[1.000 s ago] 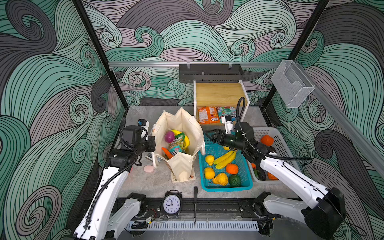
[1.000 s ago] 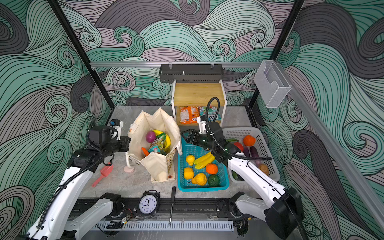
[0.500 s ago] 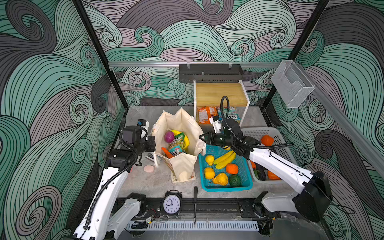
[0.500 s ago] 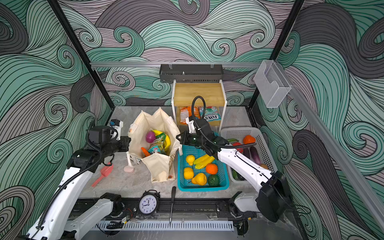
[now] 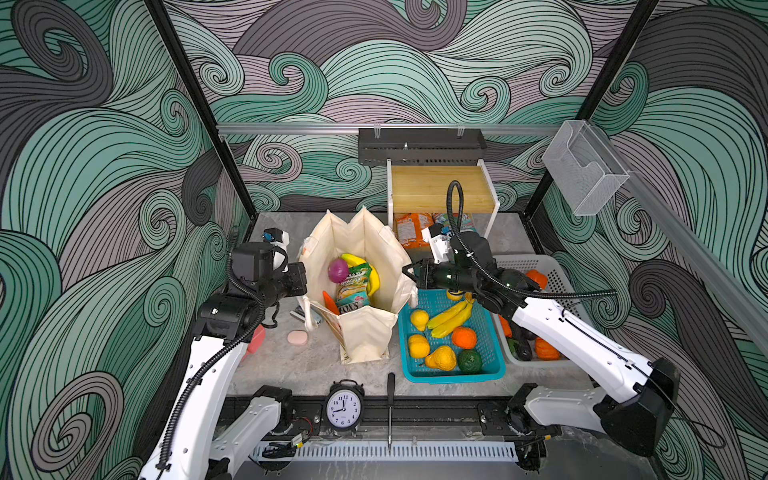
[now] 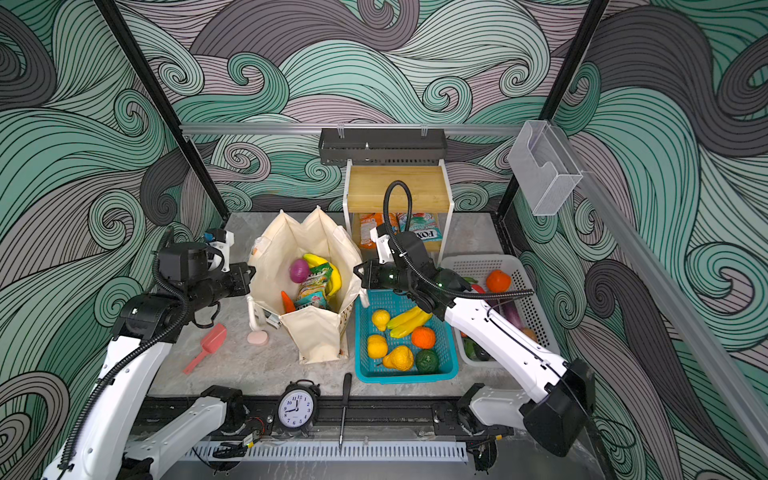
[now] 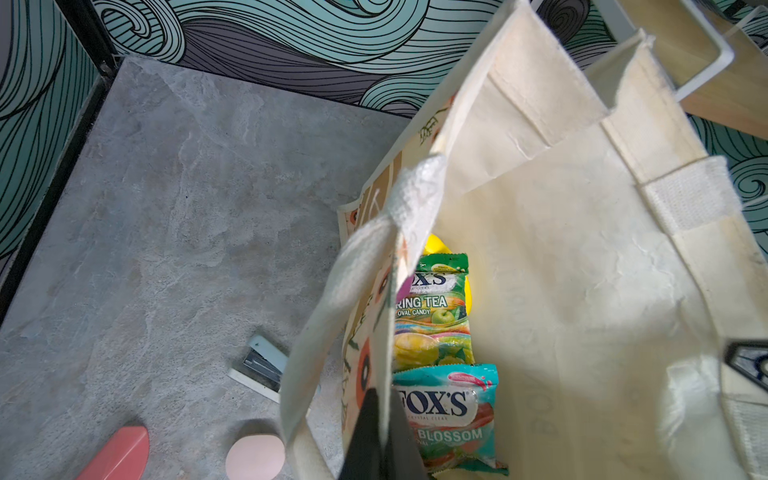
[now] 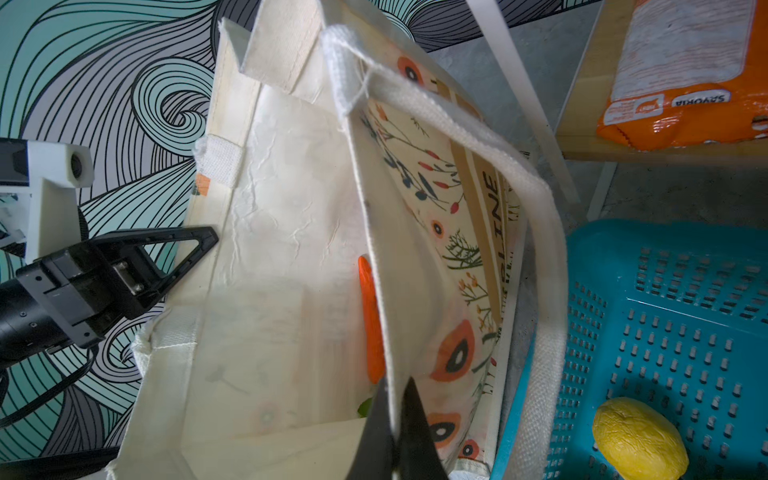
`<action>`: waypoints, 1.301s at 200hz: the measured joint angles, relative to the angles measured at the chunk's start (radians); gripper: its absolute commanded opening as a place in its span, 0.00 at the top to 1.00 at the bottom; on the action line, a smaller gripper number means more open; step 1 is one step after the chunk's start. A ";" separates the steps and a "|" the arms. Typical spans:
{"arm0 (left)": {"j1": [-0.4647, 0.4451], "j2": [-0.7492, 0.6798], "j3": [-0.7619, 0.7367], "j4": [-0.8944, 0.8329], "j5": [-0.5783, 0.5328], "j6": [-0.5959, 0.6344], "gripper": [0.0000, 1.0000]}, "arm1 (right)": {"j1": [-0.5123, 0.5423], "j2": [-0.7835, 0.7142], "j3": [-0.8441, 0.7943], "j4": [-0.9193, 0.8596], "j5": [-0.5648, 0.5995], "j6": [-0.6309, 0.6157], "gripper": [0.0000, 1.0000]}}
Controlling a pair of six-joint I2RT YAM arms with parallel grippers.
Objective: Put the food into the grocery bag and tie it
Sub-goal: 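Grasp the tote's white handle nearest the right gripper and lift it, then release the tote edge with the left gripper and grasp the nearer white handle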
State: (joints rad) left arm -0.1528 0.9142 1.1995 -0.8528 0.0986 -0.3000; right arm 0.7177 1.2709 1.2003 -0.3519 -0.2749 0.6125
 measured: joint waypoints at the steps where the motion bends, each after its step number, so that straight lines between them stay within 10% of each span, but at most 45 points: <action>1: 0.000 0.001 0.000 0.000 0.001 -0.001 1.00 | 0.002 0.000 0.000 0.000 0.001 -0.001 1.00; 63: 0.000 0.039 -0.060 0.031 0.012 -0.008 0.99 | 0.018 0.071 0.000 0.000 0.027 -0.010 1.00; 117: 0.000 0.038 -0.047 0.046 -0.005 -0.010 0.27 | 0.015 0.078 0.002 -0.006 0.055 -0.022 1.00; 141: 0.001 0.034 0.024 0.013 -0.054 -0.020 0.09 | 0.007 0.078 0.002 -0.012 0.059 -0.027 1.00; 260: 0.179 -0.252 -0.258 -0.021 -0.042 -0.195 0.34 | 0.000 0.077 -0.002 -0.017 0.056 -0.029 1.00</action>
State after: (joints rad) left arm 0.0265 0.6624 0.9413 -0.8738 0.0570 -0.4950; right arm 0.7177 1.3483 1.1988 -0.3687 -0.2188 0.5831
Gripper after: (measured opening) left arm 0.678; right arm 0.052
